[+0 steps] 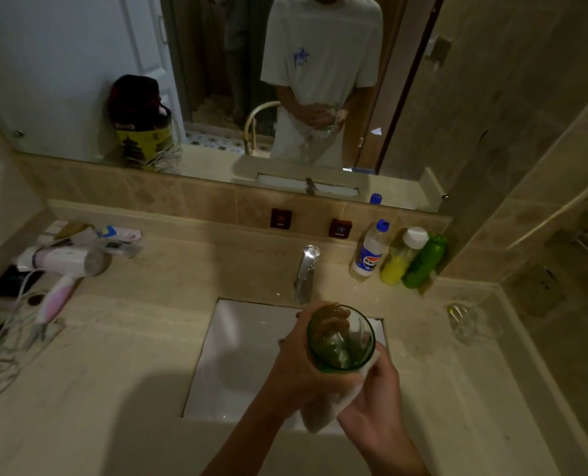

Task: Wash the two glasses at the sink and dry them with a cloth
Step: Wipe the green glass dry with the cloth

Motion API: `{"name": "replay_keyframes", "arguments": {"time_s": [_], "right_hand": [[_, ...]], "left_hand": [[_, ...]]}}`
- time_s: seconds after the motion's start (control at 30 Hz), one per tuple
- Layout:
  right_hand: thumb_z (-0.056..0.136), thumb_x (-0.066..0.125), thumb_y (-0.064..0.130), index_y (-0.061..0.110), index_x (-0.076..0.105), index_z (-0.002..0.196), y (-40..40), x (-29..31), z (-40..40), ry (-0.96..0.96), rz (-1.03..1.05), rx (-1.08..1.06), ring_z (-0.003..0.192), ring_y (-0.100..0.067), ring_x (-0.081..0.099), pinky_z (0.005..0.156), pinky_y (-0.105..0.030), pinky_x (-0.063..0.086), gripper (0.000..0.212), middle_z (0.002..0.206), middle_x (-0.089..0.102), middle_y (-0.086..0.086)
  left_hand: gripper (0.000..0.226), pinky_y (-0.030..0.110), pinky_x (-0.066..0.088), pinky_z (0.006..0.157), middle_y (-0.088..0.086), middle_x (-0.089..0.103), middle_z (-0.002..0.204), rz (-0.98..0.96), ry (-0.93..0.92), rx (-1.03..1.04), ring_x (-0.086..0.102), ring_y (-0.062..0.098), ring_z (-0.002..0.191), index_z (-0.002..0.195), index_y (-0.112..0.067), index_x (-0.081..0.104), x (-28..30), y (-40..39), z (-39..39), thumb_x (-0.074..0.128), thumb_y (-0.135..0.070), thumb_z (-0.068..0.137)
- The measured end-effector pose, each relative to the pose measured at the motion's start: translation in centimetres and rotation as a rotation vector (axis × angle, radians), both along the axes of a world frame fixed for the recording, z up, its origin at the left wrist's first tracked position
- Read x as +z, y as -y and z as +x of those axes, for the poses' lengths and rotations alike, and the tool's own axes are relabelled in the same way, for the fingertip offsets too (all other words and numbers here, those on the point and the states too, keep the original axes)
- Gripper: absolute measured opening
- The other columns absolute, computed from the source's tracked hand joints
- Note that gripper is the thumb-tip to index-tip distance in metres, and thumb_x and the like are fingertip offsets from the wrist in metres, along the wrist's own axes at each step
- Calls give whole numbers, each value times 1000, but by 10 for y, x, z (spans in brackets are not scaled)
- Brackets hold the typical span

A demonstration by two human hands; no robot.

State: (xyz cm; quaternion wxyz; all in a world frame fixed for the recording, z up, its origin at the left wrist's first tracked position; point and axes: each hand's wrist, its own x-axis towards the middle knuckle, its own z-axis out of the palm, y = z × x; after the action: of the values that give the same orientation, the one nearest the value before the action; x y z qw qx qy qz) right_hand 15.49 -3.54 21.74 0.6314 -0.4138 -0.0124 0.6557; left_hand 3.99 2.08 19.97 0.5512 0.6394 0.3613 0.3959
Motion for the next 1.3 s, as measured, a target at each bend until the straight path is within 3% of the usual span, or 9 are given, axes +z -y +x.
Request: {"name": "replay_keyframes", "arguments": {"time_s": [0.23, 0.43, 0.6, 0.77, 0.87, 0.93, 1.03, 1.17, 1.3], "right_hand": [[79, 60, 15, 7, 58, 74, 1, 4, 14, -6, -12, 132, 74, -24, 54, 78, -37, 45, 9, 72, 49, -12], [70, 60, 13, 5, 66, 81, 5, 16, 47, 53, -87, 256, 75, -26, 59, 76, -36, 42, 15, 74, 62, -13], [72, 58, 15, 12, 63, 75, 14, 55, 78, 84, 72, 93, 56, -11, 60, 66, -23, 54, 7, 57, 56, -1], [89, 48, 17, 16, 72, 103, 7, 90, 62, 714, 215, 322, 91, -23, 70, 84, -38, 54, 28, 92, 75, -10], [92, 55, 31, 29, 72, 102, 2, 95, 46, 1225, 260, 497, 82, -11, 70, 69, -23, 53, 19, 88, 75, 5], [97, 57, 29, 22, 72, 103, -1, 90, 40, 1423, 380, 711, 83, -17, 70, 71, -35, 56, 18, 90, 74, -4], [88, 68, 42, 15, 69, 100, -3, 89, 47, 1470, 482, 970, 70, -12, 62, 69, -47, 50, 30, 82, 68, -9], [68, 89, 32, 28, 58, 127, -5, 85, 56, 1374, 535, 1232, 110, -11, 65, 97, -31, 51, 67, 119, 69, 9], [70, 85, 29, 41, 57, 112, -7, 70, 55, 1545, 495, 1263, 92, -3, 65, 83, -23, 54, 52, 100, 67, 22]], "left_hand": [[86, 29, 53, 101, -23, 63, 127, 54, -54, 37, 62, 5, 120, 129, -36, 53, 0, -9, -8, 96, -25, 56], [83, 36, 57, 97, -7, 69, 123, -83, 44, 36, 65, 12, 118, 129, -26, 55, 4, -10, -18, 94, -26, 56], [74, 32, 60, 89, -18, 65, 127, -174, 41, -94, 64, 10, 118, 120, -50, 58, 12, -11, -22, 93, -29, 58], [70, 48, 56, 100, -10, 65, 131, -301, 20, -265, 66, 20, 118, 132, -40, 55, 12, -10, -18, 89, -33, 71], [83, 52, 53, 103, -1, 65, 133, -400, 3, -390, 65, 25, 120, 141, -44, 43, 14, -11, -20, 88, -34, 71], [89, 53, 52, 104, 5, 60, 136, -416, -27, -455, 63, 28, 123, 137, -53, 40, 14, -11, -22, 90, -28, 68], [100, 56, 50, 105, 15, 54, 138, -503, -5, -485, 62, 36, 123, 139, -55, 28, 13, -11, -28, 84, -11, 71], [71, 59, 52, 100, 22, 51, 140, -566, 60, -501, 62, 43, 119, 142, -41, 28, 21, -9, -34, 71, -26, 87], [86, 44, 60, 89, 23, 42, 146, -619, 53, -619, 59, 38, 118, 143, -31, 23, 28, -10, -34, 79, -41, 77]]}}
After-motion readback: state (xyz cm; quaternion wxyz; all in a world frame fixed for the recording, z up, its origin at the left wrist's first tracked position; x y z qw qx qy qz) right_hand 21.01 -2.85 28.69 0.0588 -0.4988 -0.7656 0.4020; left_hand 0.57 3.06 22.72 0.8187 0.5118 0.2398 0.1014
